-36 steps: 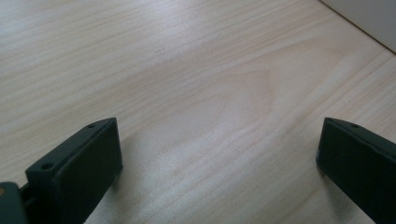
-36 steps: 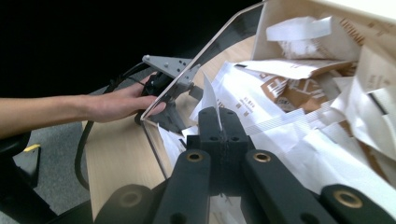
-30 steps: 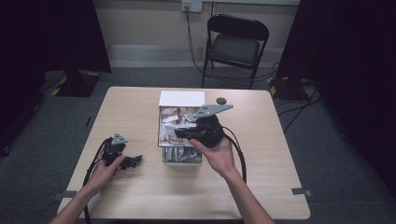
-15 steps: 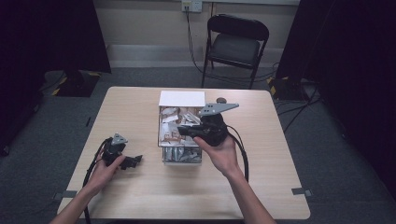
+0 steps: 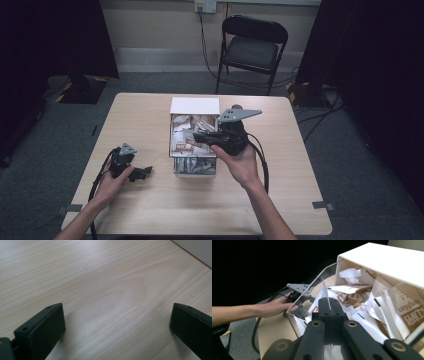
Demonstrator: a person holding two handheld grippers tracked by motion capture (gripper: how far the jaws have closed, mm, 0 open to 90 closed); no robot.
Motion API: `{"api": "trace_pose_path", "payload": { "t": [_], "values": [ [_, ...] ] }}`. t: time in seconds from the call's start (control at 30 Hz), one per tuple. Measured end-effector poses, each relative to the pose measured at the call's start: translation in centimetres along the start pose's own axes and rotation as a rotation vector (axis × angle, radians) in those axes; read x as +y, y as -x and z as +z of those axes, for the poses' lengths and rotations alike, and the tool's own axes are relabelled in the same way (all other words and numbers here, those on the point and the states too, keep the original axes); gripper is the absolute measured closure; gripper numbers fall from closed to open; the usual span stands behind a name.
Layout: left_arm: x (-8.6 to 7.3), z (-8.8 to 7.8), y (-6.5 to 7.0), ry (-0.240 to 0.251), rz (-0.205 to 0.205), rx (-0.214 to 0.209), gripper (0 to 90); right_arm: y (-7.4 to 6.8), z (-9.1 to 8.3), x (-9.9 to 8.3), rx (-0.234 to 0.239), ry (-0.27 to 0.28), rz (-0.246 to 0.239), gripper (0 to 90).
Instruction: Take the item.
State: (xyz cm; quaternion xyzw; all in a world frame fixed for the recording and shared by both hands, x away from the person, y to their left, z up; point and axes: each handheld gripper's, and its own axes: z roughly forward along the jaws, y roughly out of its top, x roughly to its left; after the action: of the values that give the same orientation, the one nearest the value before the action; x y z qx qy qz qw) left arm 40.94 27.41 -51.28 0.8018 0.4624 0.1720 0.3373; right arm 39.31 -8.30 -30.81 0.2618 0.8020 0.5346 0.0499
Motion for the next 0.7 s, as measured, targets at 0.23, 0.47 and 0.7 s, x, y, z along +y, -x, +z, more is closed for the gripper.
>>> {"api": "trace_pose_path", "payload": {
  "t": [0.23,0.47,0.7],
  "values": [
    [0.0,0.0,0.0,0.000,0.000,0.000,0.0,0.0,-0.5,0.2,-0.005,0.018,-0.001,90.0],
    [0.0,0.0,0.0,0.000,0.000,0.000,0.0,-0.2,-1.2,0.4,-0.010,0.037,-0.008,90.0],
    [0.0,0.0,0.0,0.000,0.000,0.000,0.0,-0.1,-2.0,0.7,-0.020,0.058,-0.012,90.0]
  ]
}}
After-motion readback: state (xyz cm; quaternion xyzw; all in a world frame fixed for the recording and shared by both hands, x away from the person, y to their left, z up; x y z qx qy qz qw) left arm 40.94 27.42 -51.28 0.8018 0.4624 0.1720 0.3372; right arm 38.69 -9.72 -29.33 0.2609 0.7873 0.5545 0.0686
